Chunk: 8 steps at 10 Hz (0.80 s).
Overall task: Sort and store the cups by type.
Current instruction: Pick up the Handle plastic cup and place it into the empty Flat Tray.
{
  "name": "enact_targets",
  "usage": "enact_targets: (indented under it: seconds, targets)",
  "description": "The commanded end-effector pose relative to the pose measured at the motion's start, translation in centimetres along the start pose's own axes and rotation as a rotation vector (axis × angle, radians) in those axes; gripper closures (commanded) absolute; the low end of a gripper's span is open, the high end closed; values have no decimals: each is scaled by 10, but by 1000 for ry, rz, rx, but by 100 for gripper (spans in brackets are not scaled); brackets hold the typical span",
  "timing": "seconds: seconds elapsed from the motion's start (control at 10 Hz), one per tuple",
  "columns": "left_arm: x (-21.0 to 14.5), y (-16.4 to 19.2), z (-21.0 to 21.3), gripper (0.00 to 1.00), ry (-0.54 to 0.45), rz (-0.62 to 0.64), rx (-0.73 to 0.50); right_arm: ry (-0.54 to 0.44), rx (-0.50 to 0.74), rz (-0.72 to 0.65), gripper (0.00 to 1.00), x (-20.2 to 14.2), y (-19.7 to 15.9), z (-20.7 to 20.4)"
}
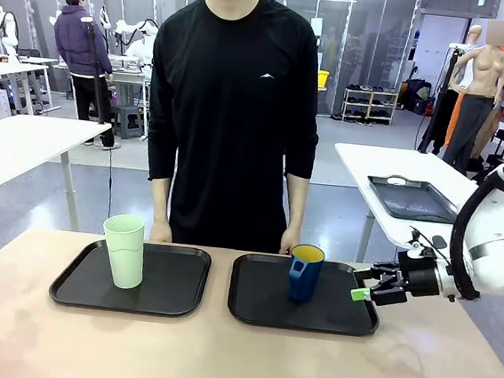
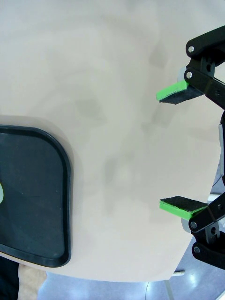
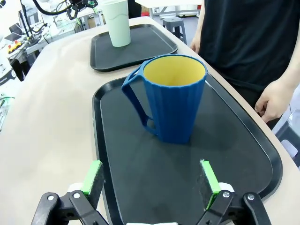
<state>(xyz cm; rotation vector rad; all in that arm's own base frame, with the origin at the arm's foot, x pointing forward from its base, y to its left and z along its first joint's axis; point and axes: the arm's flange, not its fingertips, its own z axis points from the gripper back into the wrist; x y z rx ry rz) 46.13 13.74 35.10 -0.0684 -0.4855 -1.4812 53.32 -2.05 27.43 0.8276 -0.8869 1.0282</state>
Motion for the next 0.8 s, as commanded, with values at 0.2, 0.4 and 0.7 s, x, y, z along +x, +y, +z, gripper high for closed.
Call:
enact_targets:
  seconds: [0.2, 0.4, 0.7]
  targets:
    - [-2, 2, 1, 0, -26, -15, 13, -23, 7, 7, 0, 0, -5, -2]
    - [-2, 2, 1, 0, -26, -15, 13, -23, 7, 7, 0, 0, -5, -2]
    - [-2, 2, 1, 0, -26, -15, 13, -23, 7, 7, 0, 0, -5, -2]
